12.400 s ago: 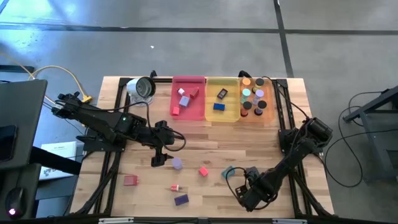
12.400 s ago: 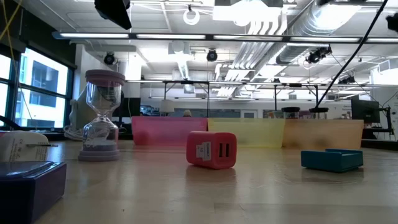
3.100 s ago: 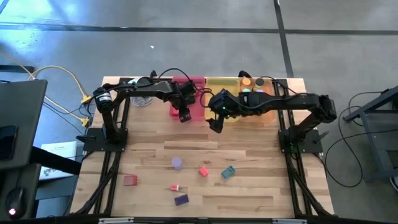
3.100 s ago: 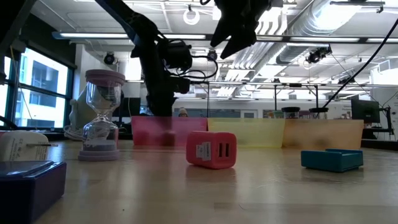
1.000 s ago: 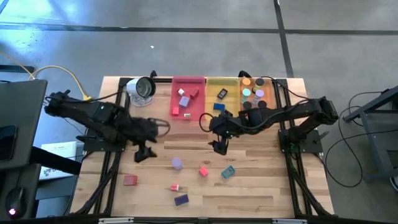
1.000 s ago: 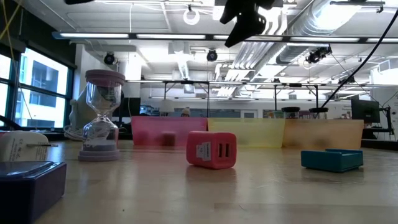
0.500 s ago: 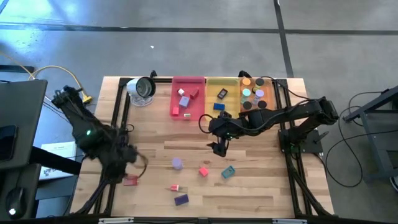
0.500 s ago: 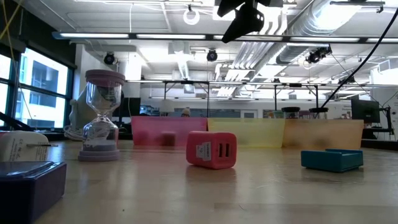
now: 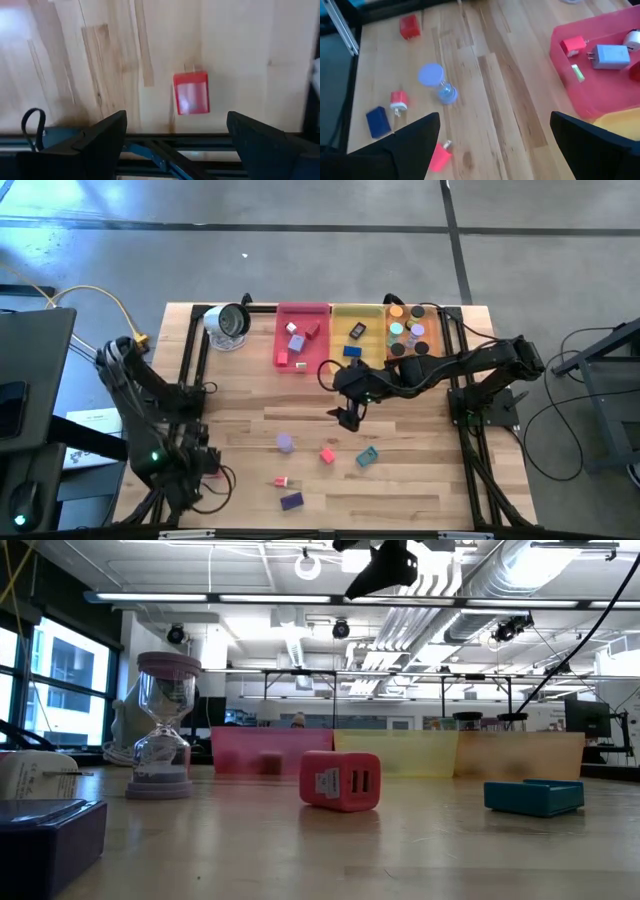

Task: Pick & Place Office items
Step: Put the red charger adapter into the red bin

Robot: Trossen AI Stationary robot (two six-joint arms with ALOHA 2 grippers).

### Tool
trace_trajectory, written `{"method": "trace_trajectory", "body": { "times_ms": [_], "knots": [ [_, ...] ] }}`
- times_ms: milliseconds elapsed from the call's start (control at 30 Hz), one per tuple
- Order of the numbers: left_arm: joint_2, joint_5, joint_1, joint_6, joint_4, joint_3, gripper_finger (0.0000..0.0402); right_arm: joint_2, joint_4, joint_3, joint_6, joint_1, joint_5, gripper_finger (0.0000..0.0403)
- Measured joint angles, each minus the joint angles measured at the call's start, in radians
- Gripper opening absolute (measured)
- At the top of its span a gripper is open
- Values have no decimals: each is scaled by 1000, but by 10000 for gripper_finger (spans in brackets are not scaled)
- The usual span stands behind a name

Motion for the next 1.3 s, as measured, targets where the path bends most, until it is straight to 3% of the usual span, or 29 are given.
{"method": "trace_trajectory", "body": {
  "times_ms": [167, 367, 567, 800, 967, 1300],
  "knots": [
    [97, -34, -83, -18, 23, -1, 335, 0, 87, 0, 44, 0, 0, 369],
    [103, -177, -209, -225, 43, -1, 335, 0, 234, 0, 151, 13, 1, 369],
    [107, -180, -281, -162, 57, -56, 335, 0, 320, 0, 174, 72, 3, 369],
    [94, -194, -315, -138, 99, -90, 335, 1, 380, 0, 250, 165, 135, 368],
    [69, -174, -337, -264, 96, -90, 335, 29, 393, 0, 302, 245, 238, 369],
    [67, -228, -338, -191, 81, -93, 335, 131, 443, 0, 388, 332, 279, 369]
  ]
}}
